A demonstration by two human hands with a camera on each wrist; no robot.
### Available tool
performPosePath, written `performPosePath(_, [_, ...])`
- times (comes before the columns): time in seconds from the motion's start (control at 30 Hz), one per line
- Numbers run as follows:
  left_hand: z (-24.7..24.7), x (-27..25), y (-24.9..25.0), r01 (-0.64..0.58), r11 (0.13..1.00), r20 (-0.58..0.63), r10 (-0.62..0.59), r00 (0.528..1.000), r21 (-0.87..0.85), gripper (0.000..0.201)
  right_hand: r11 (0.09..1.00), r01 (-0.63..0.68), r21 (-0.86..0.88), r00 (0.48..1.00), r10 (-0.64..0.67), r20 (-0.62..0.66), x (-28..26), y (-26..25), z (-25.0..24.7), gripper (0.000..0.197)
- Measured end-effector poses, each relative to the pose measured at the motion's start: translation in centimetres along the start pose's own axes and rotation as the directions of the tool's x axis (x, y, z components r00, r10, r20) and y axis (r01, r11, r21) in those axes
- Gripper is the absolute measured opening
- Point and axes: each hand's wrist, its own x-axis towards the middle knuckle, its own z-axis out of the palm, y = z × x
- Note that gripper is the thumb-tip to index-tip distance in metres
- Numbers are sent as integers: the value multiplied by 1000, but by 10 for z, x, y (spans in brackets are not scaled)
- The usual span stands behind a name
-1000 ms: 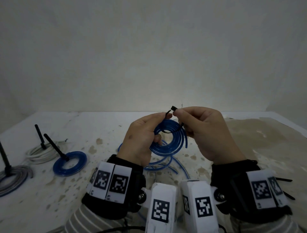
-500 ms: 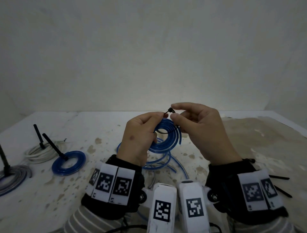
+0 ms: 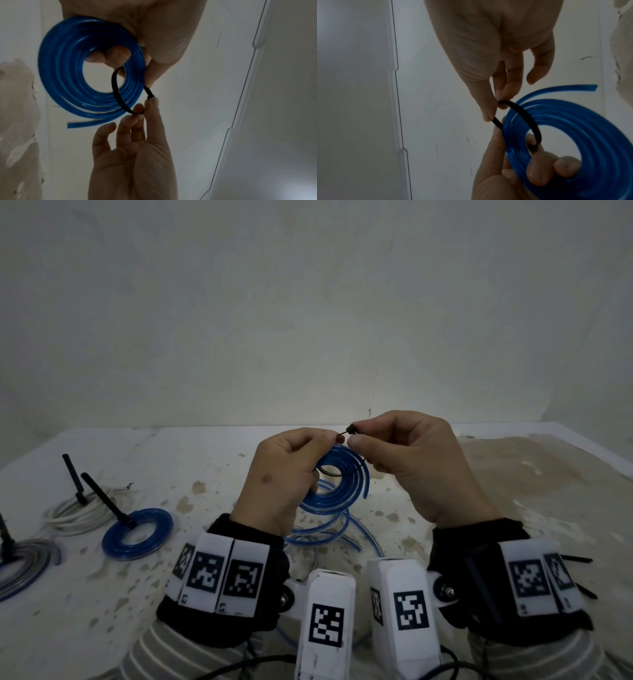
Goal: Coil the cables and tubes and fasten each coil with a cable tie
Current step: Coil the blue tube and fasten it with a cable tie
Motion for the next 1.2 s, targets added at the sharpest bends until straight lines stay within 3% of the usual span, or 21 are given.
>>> performPosePath(0.37, [3,-5,0,-123,983,104,110,989,135,19,998,-15,-65,1000,15,4,-2,1,-3,6])
performPosePath(0.5, [5,-5,-2,-68,992,102,58,993,106,16,995,-71,-74,997,74,36,0,4,-6,8])
performPosePath(0.6, [6,-5,-3,-74,992,103,63,993,101,10,994,-45,-97,998,48,32,-1,5,-6,10])
performPosePath(0.7, [7,-5,-6,-76,990,112,63,992,115,16,989,-17,-145,998,26,62,-1,5,-4,13])
performPosePath(0.87, [0,2,-8,28,998,153,-37,988,63,12,979,-15,-202,986,48,162,2,3,-9,4])
performPosePath(1.03, [-4,3,-6,9,997,184,-23,983,79,5,938,65,-342,985,-6,171,8,-3,-9,9])
performPosePath(1.13, [-7,2,-3,-5,997,179,-9,984,74,19,895,140,-422,977,-56,207,10,-9,-7,11])
performPosePath(1.2, [-9,2,-1,8,998,187,-20,982,65,10,846,214,-488,962,-96,255,9,-14,-6,14])
